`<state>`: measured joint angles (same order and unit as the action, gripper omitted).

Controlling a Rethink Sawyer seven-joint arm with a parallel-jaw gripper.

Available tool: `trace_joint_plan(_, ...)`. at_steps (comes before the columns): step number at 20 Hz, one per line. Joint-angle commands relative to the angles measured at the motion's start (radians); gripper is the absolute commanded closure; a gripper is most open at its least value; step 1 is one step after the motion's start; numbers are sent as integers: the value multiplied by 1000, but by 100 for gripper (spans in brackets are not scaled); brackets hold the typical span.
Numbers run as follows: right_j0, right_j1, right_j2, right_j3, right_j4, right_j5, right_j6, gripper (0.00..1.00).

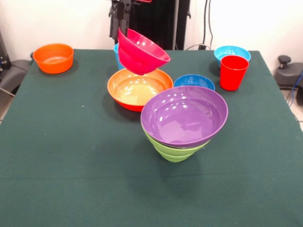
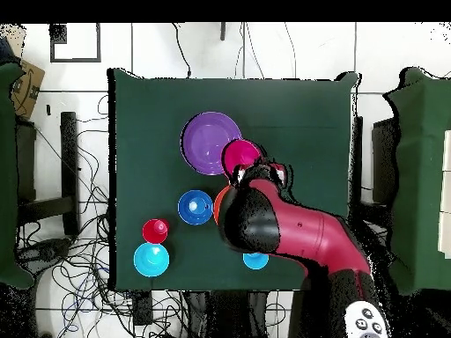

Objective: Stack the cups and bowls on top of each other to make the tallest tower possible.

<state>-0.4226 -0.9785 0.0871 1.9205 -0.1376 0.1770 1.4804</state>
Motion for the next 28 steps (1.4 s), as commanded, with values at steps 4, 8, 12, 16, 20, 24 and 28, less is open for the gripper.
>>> trace_joint_plan(4, 132, 119, -111, -74, 11, -58, 227, 100)
trace_joint_plan(8, 161, 141, -128, -78, 23, -81, 259, 100)
trace_joint_plan(12, 139, 134, -87, -55, 31, -86, 267, 100)
trace_joint_plan(16, 20, 102, 76, 19, 25, -84, 252, 100)
trace_joint_plan(20, -65, 85, 201, 68, 40, -29, 233, 100)
trace_joint_plan(24, -107, 68, 268, 83, 70, 20, 230, 100)
trace_joint_plan(28, -148, 62, 327, 100, 74, 21, 229, 100)
